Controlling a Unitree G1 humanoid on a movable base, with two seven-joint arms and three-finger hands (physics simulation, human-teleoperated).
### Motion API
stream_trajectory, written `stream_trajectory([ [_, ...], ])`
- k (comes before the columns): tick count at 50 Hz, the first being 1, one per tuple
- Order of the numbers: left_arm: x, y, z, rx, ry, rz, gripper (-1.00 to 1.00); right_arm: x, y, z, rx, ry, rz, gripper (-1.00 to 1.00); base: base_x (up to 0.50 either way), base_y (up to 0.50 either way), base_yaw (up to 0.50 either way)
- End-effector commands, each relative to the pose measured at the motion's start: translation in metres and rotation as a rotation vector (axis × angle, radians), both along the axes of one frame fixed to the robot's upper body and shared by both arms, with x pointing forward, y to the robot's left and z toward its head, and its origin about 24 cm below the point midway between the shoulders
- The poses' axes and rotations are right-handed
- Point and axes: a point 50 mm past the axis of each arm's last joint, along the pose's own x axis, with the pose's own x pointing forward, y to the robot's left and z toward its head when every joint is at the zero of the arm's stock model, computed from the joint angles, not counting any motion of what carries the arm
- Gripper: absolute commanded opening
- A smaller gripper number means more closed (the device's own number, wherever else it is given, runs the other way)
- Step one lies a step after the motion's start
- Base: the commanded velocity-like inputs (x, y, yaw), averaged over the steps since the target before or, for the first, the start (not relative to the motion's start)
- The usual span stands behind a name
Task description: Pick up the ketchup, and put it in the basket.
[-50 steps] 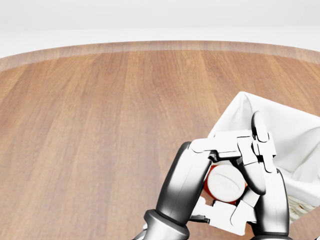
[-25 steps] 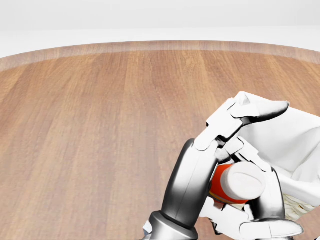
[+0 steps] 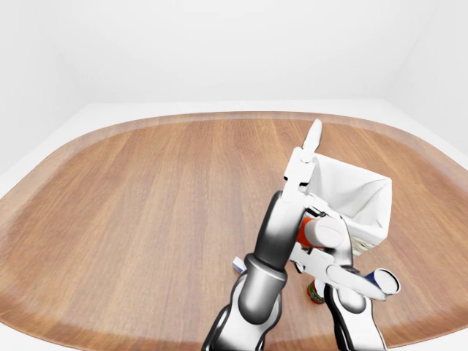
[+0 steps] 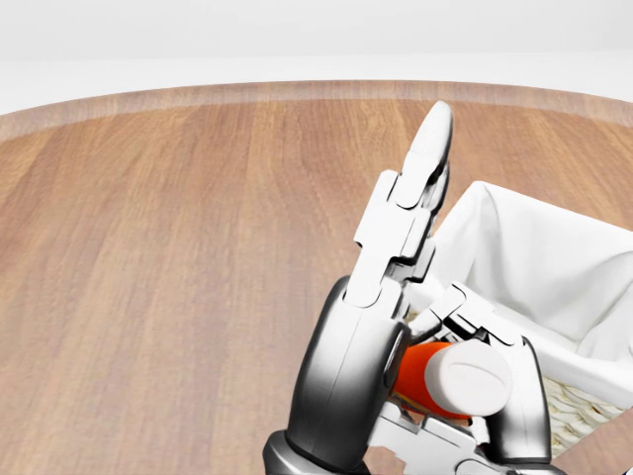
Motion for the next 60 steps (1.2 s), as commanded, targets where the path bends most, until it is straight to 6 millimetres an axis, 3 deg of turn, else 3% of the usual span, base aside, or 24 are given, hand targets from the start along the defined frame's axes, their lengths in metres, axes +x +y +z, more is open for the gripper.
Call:
stream_trajectory([
  [1, -0.003, 0.030, 0.009, -0.016, -0.065, 0.066, 1.00, 0.000, 0.000, 0.001, 0.018, -0.008, -0.010, -1.00, 0.00, 0.00, 0.00],
  [9, 0.009, 0.066, 0.004, 0.013, -0.063, 0.191, 1.00, 0.000, -0.001, 0.001, 0.020, -0.009, -0.013, -1.00, 0.00, 0.00, 0.00],
  [10, 0.013, 0.081, 0.004, 0.010, -0.065, 0.235, 1.00, 0.000, -0.002, 0.001, 0.020, -0.010, -0.016, -1.00, 0.00, 0.00, 0.00],
  [14, 0.012, 0.104, 0.004, 0.010, -0.069, 0.307, 1.00, 0.000, -0.003, 0.002, 0.020, -0.012, -0.020, -1.00, 0.00, 0.00, 0.00],
  [19, 0.015, 0.124, -0.010, 0.031, 0.000, 0.357, 1.00, -0.001, -0.005, 0.003, 0.020, -0.017, -0.029, -1.00, 0.00, 0.00, 0.00],
  [25, 0.029, 0.147, -0.040, 0.026, 0.159, 0.426, 1.00, -0.002, -0.004, 0.004, 0.018, -0.023, -0.028, -1.00, 0.00, 0.00, 0.00],
  [35, 0.038, 0.194, -0.140, 0.121, 0.558, 0.538, 1.00, -0.005, -0.004, 0.006, 0.015, -0.032, -0.031, -1.00, 0.00, 0.00, 0.00],
  [38, 0.041, 0.200, -0.154, 0.128, 0.585, 0.557, 1.00, -0.004, -0.002, 0.004, 0.009, -0.028, -0.028, -1.00, 0.00, 0.00, 0.00],
  [60, 0.041, 0.201, -0.148, 0.122, 0.596, 0.561, 1.00, -0.001, -0.004, 0.004, 0.011, -0.017, -0.050, -1.00, 0.00, 0.00, 0.00],
])
